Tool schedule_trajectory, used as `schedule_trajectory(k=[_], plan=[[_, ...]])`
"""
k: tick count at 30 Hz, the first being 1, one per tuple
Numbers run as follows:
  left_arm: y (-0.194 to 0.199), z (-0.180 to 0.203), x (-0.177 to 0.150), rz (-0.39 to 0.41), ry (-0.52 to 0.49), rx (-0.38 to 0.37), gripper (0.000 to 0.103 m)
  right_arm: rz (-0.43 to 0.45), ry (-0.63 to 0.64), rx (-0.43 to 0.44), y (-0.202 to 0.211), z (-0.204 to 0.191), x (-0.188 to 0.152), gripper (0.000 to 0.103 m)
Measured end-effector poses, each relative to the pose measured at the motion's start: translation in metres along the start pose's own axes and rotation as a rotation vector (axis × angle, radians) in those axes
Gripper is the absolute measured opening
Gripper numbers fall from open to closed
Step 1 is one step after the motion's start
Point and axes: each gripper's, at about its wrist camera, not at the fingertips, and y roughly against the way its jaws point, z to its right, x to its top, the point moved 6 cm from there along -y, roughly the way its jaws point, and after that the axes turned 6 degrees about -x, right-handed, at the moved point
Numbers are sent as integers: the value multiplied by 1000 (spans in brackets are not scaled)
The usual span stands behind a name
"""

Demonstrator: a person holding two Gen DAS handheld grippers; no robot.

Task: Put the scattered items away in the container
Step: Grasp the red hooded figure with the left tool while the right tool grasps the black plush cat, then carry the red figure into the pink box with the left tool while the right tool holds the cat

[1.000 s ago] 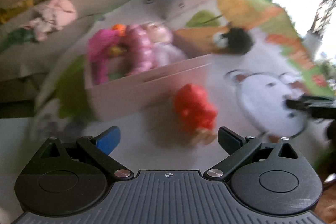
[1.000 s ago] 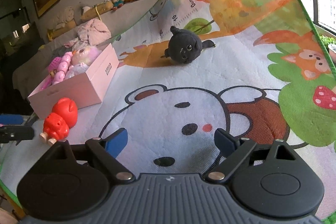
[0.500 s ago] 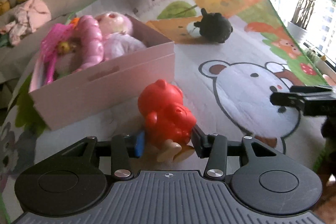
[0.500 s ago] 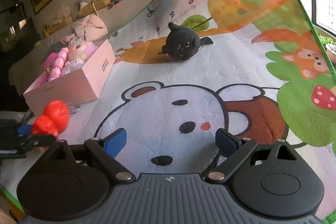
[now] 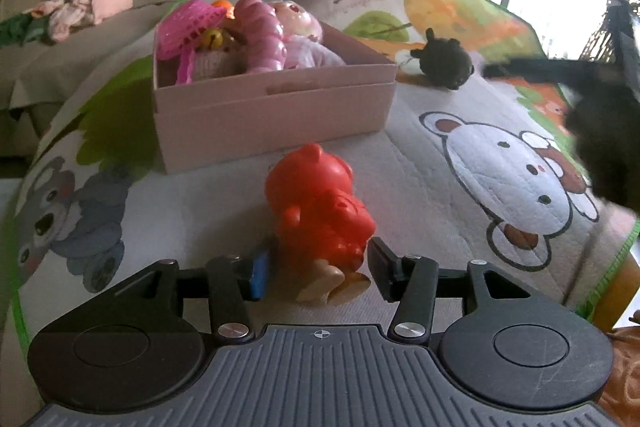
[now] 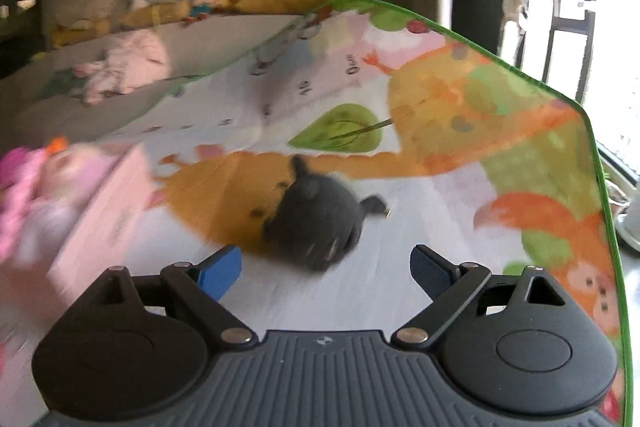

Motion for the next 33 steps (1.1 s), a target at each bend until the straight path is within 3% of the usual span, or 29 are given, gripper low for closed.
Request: schedule_trajectory(k=[3,4,5,8,16,26,33], plan=[[-1,2,-1,6,-1,-25,68,-28,7,-24,-33,-8,10,91],[-1,3,-1,6,-3,-32,72,-40,17,-27,-42,-12,11,83],[-1,4,-1,5,-7,-40,77,-60,42,-21,-48,-17,9,68],[0,5,-2,5,-17,-53,84,-60,111,-44,-52,-31,5,62],[1,-1,-3,17,9,-41,87,-88,106,33,-5,-28,-18,61],[-2,10,1,24,-27,-37,88,-133,28,278,105,-29,-79,61],[-11,12,4,18,-45,-14,84,-89,40,313,135,-43,-97,62]])
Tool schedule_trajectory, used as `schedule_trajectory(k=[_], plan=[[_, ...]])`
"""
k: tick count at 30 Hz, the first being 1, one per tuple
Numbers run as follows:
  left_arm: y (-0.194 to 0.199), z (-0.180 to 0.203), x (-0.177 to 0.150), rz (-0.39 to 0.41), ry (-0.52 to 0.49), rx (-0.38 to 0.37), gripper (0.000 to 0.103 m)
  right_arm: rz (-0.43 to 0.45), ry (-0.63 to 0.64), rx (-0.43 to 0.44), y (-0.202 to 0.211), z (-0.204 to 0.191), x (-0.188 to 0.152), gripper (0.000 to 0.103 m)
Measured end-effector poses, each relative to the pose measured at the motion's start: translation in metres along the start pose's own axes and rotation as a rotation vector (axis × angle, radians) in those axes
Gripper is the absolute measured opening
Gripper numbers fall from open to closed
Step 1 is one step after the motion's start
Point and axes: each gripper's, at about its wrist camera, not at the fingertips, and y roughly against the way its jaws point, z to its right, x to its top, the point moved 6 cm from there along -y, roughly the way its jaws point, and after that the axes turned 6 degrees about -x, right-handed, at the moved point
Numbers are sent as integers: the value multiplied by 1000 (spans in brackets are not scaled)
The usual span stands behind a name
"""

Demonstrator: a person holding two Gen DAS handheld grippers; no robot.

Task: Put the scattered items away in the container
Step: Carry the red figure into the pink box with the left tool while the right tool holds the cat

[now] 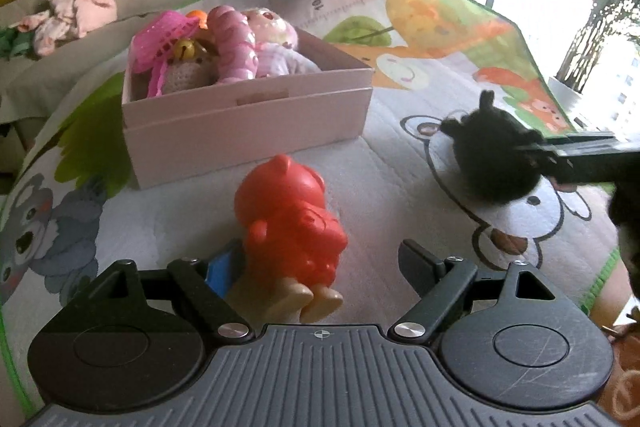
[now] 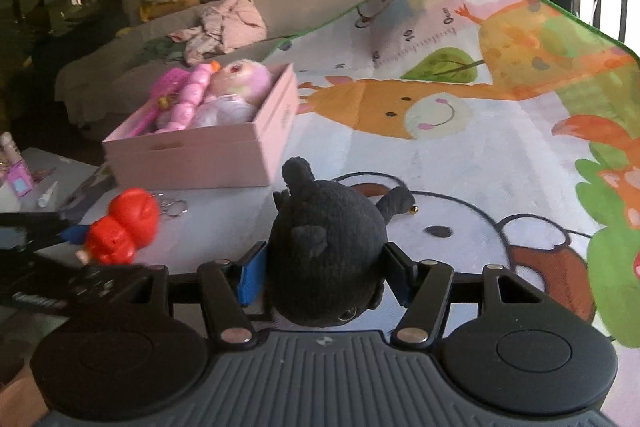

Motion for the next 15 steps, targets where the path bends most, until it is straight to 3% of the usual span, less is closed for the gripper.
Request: schedule_trajectory(k=[4,15], plan=[[-2,-1,3,-1,-19,30,56,14,8,-7,0,-2,-1,62],[18,-8,16,68,-24,59,54,-2,-30,14,-7,-1,-11,65]])
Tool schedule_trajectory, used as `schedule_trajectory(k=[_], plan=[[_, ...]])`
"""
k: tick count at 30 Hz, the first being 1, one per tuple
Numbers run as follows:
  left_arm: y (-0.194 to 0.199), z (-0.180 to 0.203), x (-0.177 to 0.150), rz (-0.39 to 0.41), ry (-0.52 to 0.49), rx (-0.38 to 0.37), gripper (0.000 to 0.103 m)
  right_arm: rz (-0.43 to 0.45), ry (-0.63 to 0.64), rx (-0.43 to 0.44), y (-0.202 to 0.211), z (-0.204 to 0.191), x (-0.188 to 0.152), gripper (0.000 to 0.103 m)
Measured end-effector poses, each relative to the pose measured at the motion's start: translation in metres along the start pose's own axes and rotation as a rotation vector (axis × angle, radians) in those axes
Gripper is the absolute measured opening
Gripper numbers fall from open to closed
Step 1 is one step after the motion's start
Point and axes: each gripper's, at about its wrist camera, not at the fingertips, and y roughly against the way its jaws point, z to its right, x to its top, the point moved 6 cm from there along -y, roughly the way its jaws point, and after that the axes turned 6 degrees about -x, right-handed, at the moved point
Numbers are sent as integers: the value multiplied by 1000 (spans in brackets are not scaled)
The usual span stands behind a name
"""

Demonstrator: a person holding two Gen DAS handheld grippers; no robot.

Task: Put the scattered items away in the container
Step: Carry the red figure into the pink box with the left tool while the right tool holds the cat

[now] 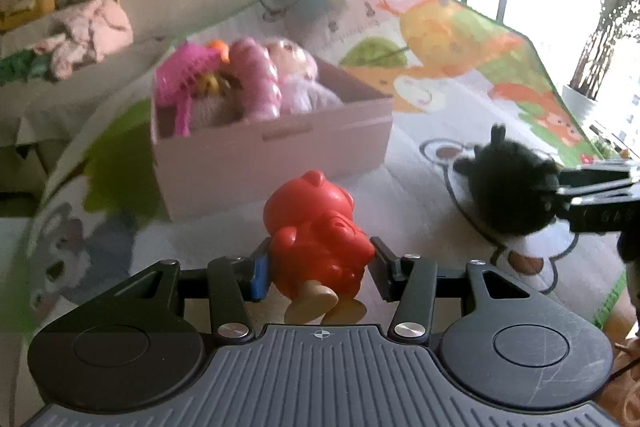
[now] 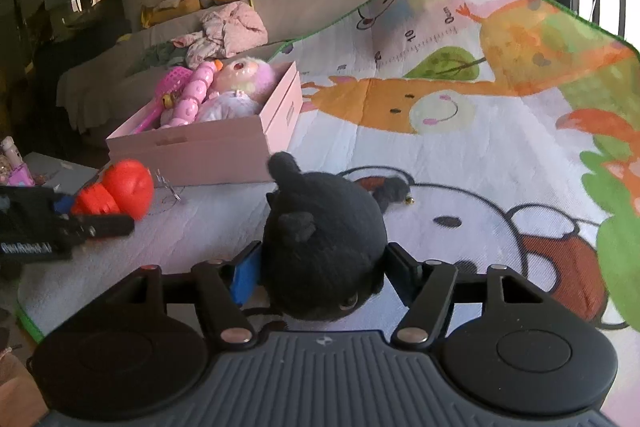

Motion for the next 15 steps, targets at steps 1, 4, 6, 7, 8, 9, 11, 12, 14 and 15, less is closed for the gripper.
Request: schedule_trajectory(k=[1,4,6,7,8,9,11,12,14,15], plan=[[3,-1,2,9,3,-1,54,-4,-1,3,-2,-1,-2,66],[11,-2,10,32,11,-7,54,-20,-6,8,-6,-3,-7,70],[17,-3,17,49,9,-8,54,-36,-14,0,-10,-2,-10,78],[19,-3,20,61,6,-5,54,-45,-18,-4,-11,-1,-12,80],[22,-4,24,76,1,-1,54,-52,-20,-3,-13,-1,-13,82],[25,-6,30,93,-7,6,54,-48,-14,-5,-12,-2,-14,82],[27,-10,47,129,-36,32,54,-47,2,-11,-12,-5,-16,85],[28,-13,57,152,-56,50,54,-46,8,-13,-12,-7,-17,86],[25,-20,79,205,-97,91,54,-43,19,-18,-12,-8,-18,86],[21,-24,90,231,-116,115,54,-42,21,-19,-11,-9,-18,86]])
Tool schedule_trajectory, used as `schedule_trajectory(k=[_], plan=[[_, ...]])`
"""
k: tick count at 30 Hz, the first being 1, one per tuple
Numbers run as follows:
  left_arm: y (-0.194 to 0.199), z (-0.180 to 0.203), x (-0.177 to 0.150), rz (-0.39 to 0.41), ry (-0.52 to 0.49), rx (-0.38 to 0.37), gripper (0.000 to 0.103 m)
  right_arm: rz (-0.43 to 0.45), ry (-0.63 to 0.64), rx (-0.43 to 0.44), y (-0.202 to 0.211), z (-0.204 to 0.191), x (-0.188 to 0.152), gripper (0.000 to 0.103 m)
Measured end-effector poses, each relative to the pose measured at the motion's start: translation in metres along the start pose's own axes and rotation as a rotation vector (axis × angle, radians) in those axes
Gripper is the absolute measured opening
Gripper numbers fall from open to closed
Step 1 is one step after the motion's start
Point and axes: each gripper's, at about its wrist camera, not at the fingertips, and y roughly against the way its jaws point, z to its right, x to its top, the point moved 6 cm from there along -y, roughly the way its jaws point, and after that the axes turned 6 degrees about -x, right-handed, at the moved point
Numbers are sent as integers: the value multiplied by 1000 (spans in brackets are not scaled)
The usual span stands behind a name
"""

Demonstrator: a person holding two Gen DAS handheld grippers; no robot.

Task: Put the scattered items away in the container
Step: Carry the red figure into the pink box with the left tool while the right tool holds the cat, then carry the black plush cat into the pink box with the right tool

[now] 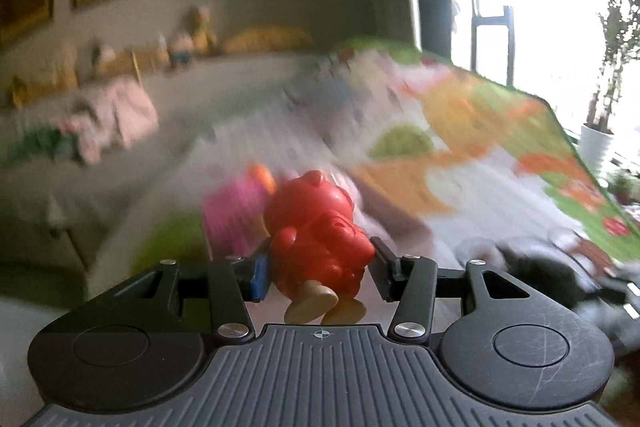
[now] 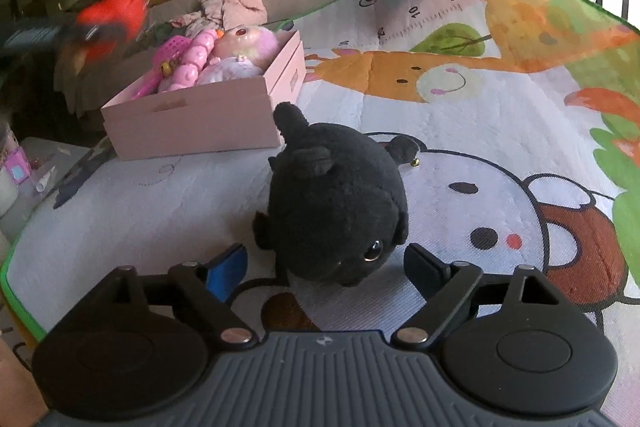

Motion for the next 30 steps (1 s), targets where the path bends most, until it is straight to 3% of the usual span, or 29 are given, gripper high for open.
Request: schedule_trajectory(k=[2,4,6,8,10,15,18,21,25,28,30], plan=[[-18,-9,12,28,-50,27,54,2,2,-2,1,1,-1,87],[-37,-16,10,-7,-65,21,57,5,-2,-2,1,2,-1,89],[-44,-20,1,-54,-36,7,64,6,-13,11,0,3,-1,92],[-38,-18,-9,-67,-26,-17,81,1,-7,14,-1,1,0,96],[-32,-13,-22,-84,-30,-25,81,0,-4,16,-2,0,1,96],[-23,8,-46,-136,37,-120,83,23,-1,-25,4,3,3,96],[-20,32,-58,-150,55,-180,95,89,46,-90,16,3,8,96],[-22,52,-77,-201,78,-197,95,140,119,-162,21,0,14,92],[-26,60,-103,-297,143,-151,97,144,153,-152,18,-7,20,83],[-19,63,-110,-295,129,-149,98,104,149,-111,9,-14,24,67],[-15,62,-110,-287,125,-153,99,106,165,-122,8,-20,26,67]])
